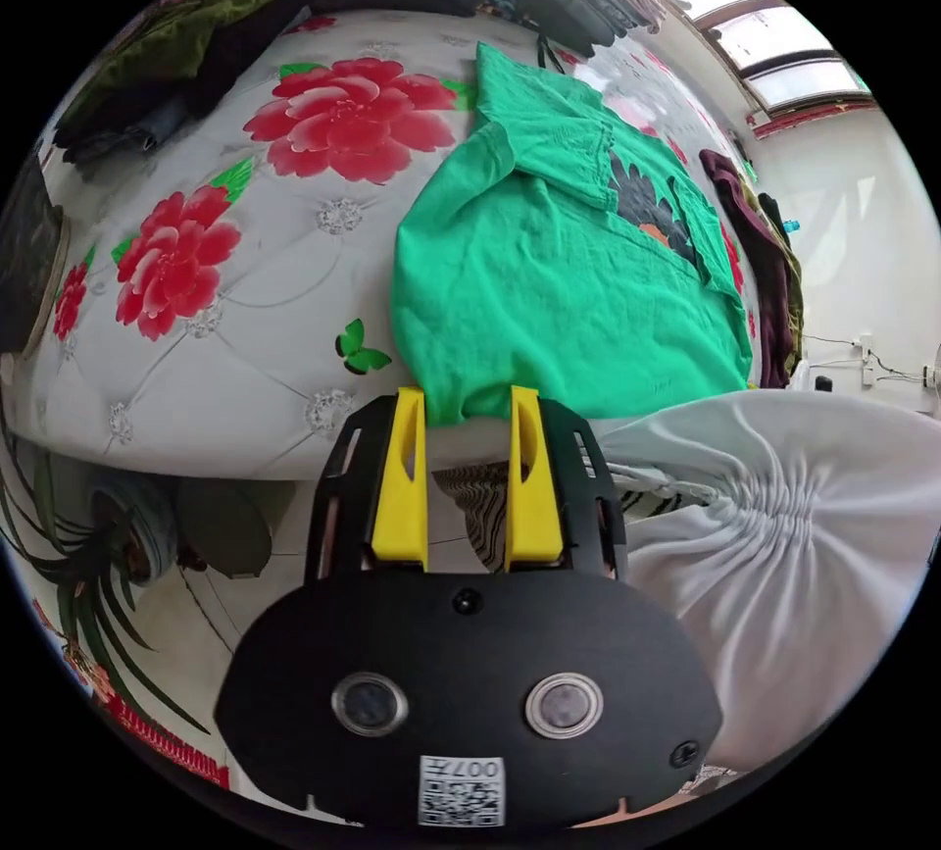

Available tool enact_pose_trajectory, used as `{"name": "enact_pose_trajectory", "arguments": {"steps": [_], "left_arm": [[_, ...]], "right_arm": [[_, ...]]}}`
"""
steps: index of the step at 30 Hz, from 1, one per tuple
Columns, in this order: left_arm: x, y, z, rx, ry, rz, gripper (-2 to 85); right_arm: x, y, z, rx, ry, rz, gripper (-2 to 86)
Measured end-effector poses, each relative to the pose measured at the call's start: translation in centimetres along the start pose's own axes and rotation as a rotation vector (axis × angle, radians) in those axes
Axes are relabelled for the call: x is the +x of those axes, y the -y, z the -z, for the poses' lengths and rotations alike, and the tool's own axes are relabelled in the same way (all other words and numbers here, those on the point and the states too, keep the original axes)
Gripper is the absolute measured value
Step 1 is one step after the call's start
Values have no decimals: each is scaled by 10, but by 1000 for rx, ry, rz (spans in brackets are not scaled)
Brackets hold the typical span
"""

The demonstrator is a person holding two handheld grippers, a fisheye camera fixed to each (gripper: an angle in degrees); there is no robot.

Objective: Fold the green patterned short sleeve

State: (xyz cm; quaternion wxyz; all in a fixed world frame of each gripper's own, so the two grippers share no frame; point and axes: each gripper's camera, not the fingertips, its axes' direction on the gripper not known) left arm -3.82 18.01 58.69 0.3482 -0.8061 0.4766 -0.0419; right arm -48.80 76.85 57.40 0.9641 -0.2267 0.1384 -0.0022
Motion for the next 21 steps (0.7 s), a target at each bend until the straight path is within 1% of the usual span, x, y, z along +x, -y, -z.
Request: {"name": "enact_pose_trajectory", "arguments": {"steps": [1, 3, 5, 6, 8, 9, 11, 13, 16, 19, 21], "left_arm": [[2, 4, 3, -6, 63, -21, 101], [4, 9, 7, -26, 95, -68, 74], [1, 9, 18, -24, 69, -126, 42], [0, 8, 22, -21, 64, -138, 36], [-11, 3, 43, 11, -21, -148, 25], [-15, 2, 49, 23, -58, -149, 23], [-31, -7, 77, 61, -215, -156, 16], [-40, -13, 97, 85, -276, -167, 14], [-51, -16, 120, 88, -348, -173, 12], [-64, -2, 132, 101, -453, -138, 12], [-70, 15, 139, 116, -485, -120, 13]], "right_arm": [[-4, 4, -13, -40, -38, 18, 73], [-6, 6, -18, -58, -131, 19, 46], [2, 6, -20, -100, -112, 3, 22], [7, 4, -17, -119, -50, 20, 15], [20, -6, -3, -98, 27, 13, 7], [28, -16, 11, -51, 72, 9, 4], [40, -34, 35, 31, 152, 4, 1], [50, -59, 57, 94, 206, 4, 0], [61, -85, 71, 118, 270, -7, -1], [76, -93, 87, 185, 381, -38, -2], [83, -83, 99, 221, 431, -44, -1]]}}
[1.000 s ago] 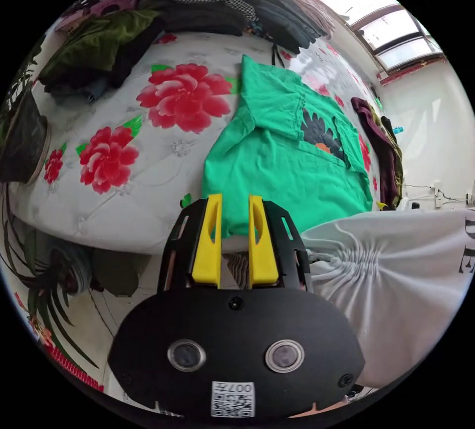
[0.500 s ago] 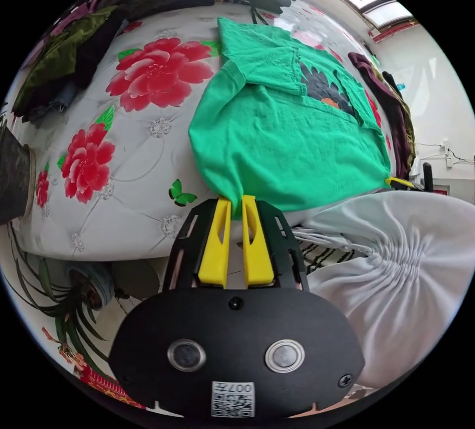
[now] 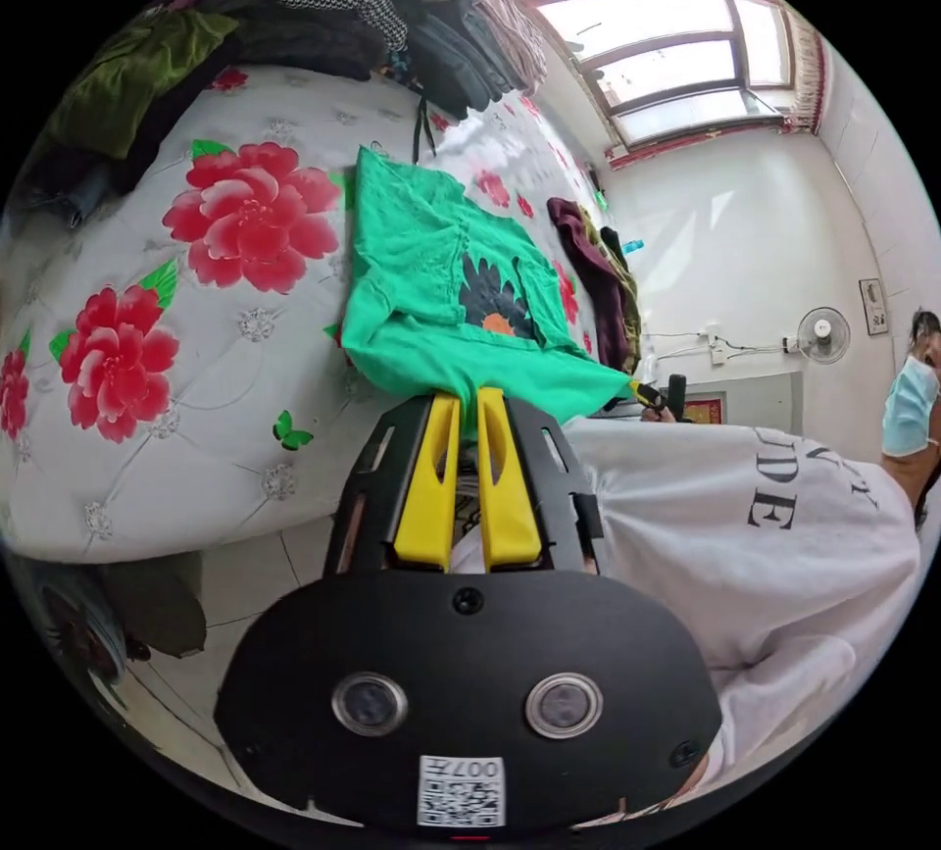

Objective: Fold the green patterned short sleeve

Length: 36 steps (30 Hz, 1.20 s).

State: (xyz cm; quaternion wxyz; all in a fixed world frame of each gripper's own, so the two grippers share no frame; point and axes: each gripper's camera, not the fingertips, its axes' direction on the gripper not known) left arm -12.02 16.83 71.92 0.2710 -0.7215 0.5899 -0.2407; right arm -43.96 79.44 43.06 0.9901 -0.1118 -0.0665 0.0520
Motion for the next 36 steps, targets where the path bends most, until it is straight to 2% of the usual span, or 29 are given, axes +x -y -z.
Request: {"name": "enact_pose_trajectory", "arguments": {"steps": [4, 7, 8, 10, 13, 17, 20, 25, 30, 36], "left_arm": [[-3, 67, 18, 76, -2, 23, 18], [-5, 125, 19, 167, 74, 105, 34], [-3, 145, 14, 228, 140, 134, 45], [3, 164, 3, 314, 256, 152, 70], [3, 177, -12, 327, 286, 180, 102], [-8, 152, -16, 266, 292, 136, 100], [-28, 114, -17, 193, 320, 167, 95], [-49, 69, -11, 177, 287, 251, 98], [-52, 79, -19, 184, 222, 225, 108], [-64, 86, -25, 132, 195, 268, 48]], "right_arm": [[4, 63, 21, 81, 95, -32, 1], [7, 128, 28, 149, 110, -83, 5], [6, 141, 28, 166, 87, -99, 8], [-7, 191, 17, 249, -99, -85, 21], [-19, 218, -10, 234, -278, -66, 38], [-12, 184, -25, 216, -324, -83, 60], [10, 117, -31, 214, -345, -144, 75], [59, 34, -25, 245, -199, -384, 83], [63, 41, -22, 281, -147, -465, 82], [46, 64, -7, 268, -124, -533, 25]]}}
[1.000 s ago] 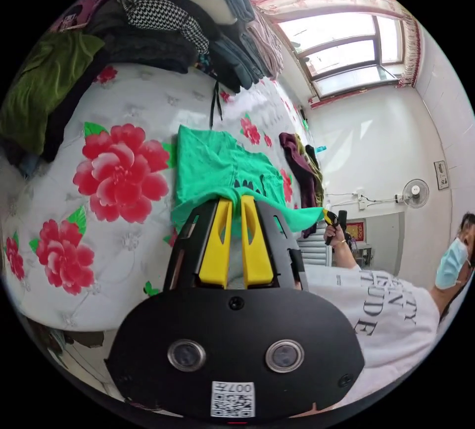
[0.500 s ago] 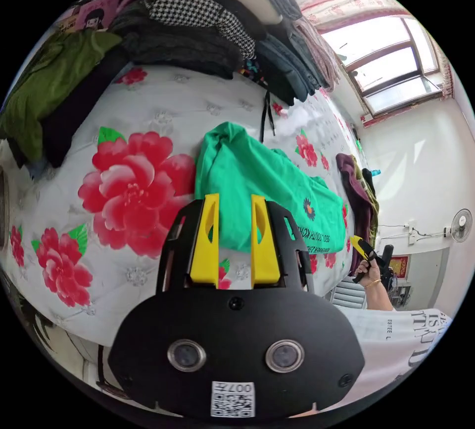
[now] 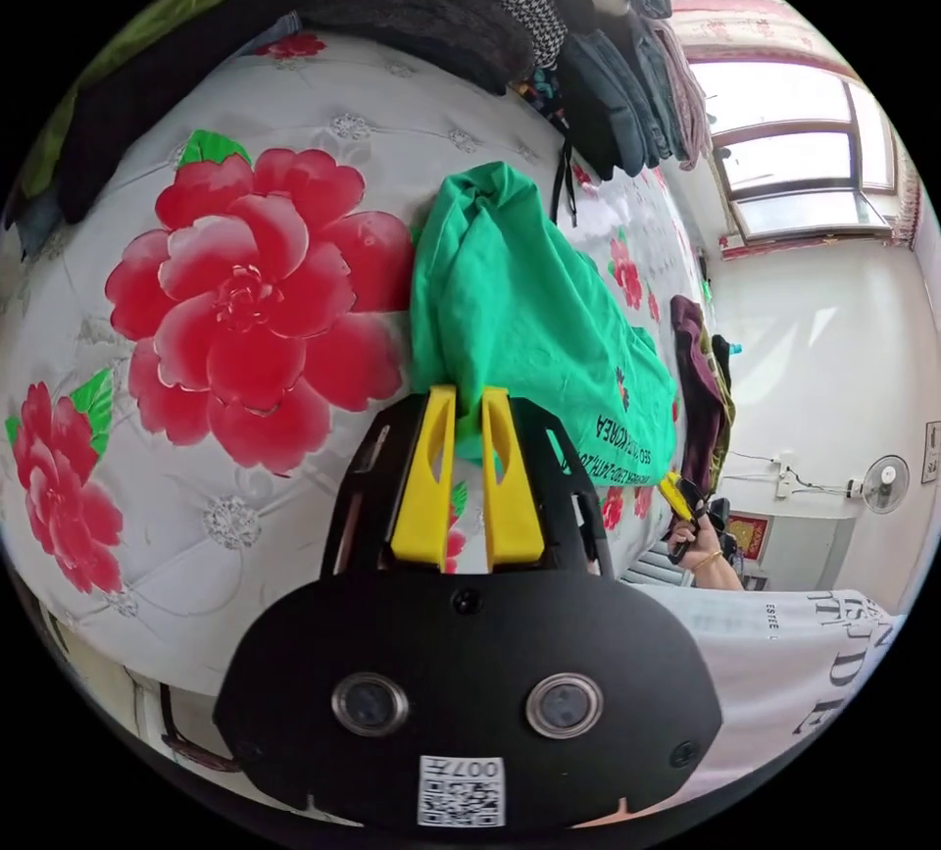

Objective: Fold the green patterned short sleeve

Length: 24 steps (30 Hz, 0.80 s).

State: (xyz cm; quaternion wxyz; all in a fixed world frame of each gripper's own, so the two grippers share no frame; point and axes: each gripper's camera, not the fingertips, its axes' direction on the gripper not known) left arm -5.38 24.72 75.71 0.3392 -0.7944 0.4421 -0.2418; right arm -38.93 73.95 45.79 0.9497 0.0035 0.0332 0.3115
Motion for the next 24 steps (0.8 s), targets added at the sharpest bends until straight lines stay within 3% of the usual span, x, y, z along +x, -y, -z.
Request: {"name": "enact_pose_trajectory", "arguments": {"steps": [9, 11, 17, 21, 24], "left_arm": [[-22, -63, 49, 45, 10, -28, 78], [-15, -69, 59, 76, 36, -62, 87], [22, -66, 42, 130, 55, -168, 92], [23, -72, 32, 143, 113, -112, 6], [19, -82, 35, 150, 89, -139, -6]], "right_arm": [[-53, -4, 48, 48, 52, -6, 38], [-97, 0, 44, 35, 14, 102, 46], [-349, 35, -67, -161, -133, 666, 74], [-533, 33, -197, -364, -149, 1010, 79], [-638, 17, -288, -470, -193, 1203, 76]]}}
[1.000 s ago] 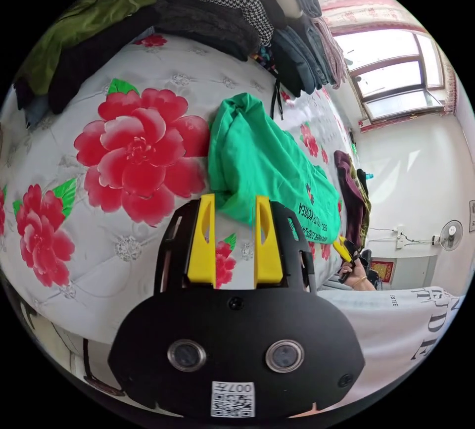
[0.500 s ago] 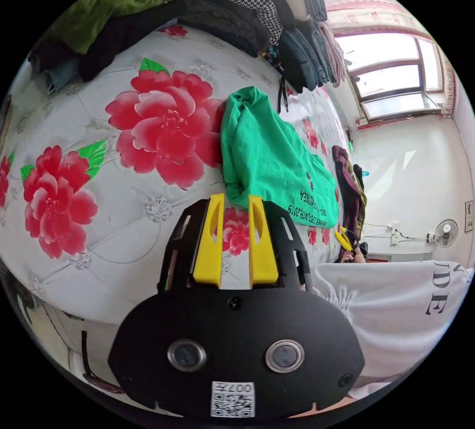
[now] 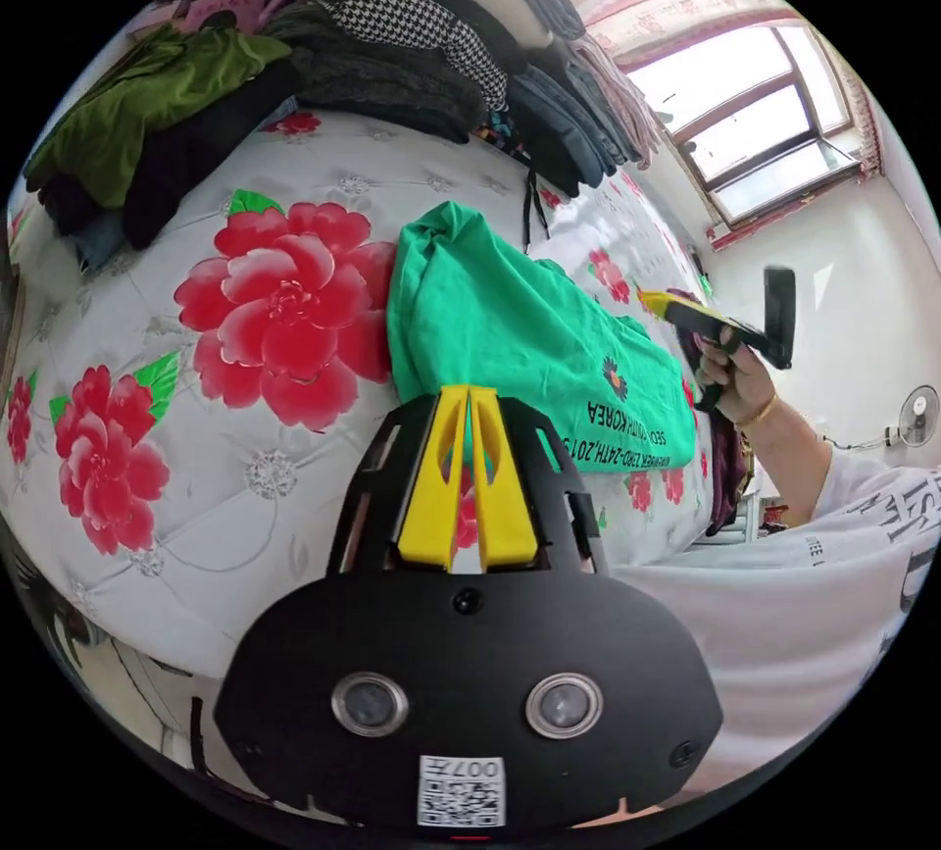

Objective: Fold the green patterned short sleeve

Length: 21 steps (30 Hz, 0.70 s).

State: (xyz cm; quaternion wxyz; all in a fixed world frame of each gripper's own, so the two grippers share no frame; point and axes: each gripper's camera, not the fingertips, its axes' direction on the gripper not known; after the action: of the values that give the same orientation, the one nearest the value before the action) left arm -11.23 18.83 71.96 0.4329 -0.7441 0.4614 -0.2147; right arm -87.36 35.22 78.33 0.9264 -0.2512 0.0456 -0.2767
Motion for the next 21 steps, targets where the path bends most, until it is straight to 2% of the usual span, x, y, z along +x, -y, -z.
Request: {"name": "enact_pose_trajectory", "arguments": {"steps": [4, 9, 10, 11, 13, 15, 17, 21], "left_arm": [[-8, -18, 16, 31, -19, 24, -8], [-18, -35, 29, 70, -50, 28, 3], [-15, -33, 29, 72, -36, 3, 27], [-10, -28, 25, 65, -42, -40, 70], [-3, -18, 12, 10, -66, -77, 89], [1, -12, -3, -49, -60, -78, 79], [3, -12, -8, -58, -6, -69, 12], [-9, -25, 5, -29, -48, -32, -3]], "right_arm": [[-59, 130, -67, -121, 32, 179, 63], [-103, 220, -134, -238, -24, 281, 48], [-105, 235, -144, -275, -33, 278, 46], [-106, 241, -147, -289, -31, 275, 44], [-104, 254, -141, -277, -4, 273, 39], [-102, 259, -132, -259, 23, 268, 35], [-101, 263, -122, -252, 25, 267, 32], [-99, 275, -101, -248, -1, 263, 18]]}}
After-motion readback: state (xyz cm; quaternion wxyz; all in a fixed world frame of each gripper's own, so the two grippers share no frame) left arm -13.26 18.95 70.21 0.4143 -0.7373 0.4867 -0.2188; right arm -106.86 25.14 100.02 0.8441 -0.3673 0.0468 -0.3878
